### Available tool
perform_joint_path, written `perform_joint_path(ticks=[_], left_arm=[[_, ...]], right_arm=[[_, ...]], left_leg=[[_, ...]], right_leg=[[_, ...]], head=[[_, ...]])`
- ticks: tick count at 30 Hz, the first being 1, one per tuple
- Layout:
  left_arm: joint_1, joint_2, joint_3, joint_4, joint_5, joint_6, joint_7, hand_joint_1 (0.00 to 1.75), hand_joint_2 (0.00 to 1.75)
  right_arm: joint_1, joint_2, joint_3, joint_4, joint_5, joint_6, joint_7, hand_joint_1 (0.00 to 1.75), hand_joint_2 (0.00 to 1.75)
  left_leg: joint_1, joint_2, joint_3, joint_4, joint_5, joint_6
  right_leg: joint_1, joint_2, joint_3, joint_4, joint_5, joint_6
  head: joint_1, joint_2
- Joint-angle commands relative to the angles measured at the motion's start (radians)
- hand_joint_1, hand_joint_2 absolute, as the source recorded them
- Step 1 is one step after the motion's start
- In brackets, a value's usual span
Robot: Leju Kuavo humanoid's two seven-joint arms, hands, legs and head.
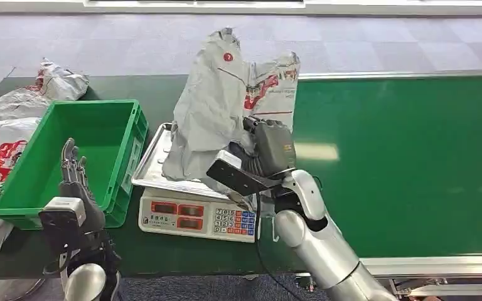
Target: Moved the parcel from conveyor to table for the left to box.
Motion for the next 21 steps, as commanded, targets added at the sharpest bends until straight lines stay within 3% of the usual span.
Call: perform_joint_path(ticks=[1, 3, 21], left_arm=[[-0.014, -0.003, -0.015, 0.025, -0.001, -0.007, 0.009, 0.00, 0.00], [-0.019, -0.004, -0.014, 0.031, -0.007, -0.010, 0.015, 0.00, 0.00], [-0.024, -0.007, -0.021, 0.051, -0.006, 0.004, 0.012, 0.00, 0.00]], right_arm=[[-0.004, -0.014, -0.050, 0.040, 0.020, -0.013, 0.010, 0.00, 1.75], [-0.009, -0.008, -0.061, 0.064, 0.052, 0.031, 0.069, 0.00, 1.75], [0.024, -0.028, -0.107, 0.062, 0.029, -0.017, -0.032, 0.00, 1.75]], left_leg=[[0.000, 0.000, 0.000, -0.001, 0.001, 0.001], [0.000, 0.000, 0.000, -0.001, 0.001, 0.001], [0.000, -0.001, 0.000, -0.001, 0.001, 0.001]], right_leg=[[0.000, -0.003, 0.001, -0.001, 0.000, -0.001], [0.000, -0.003, 0.001, -0.001, 0.001, -0.001], [0.000, -0.004, 0.001, -0.001, 0.000, -0.001]], head=[[0.000, 0.000], [0.000, 0.000], [0.000, 0.000]])
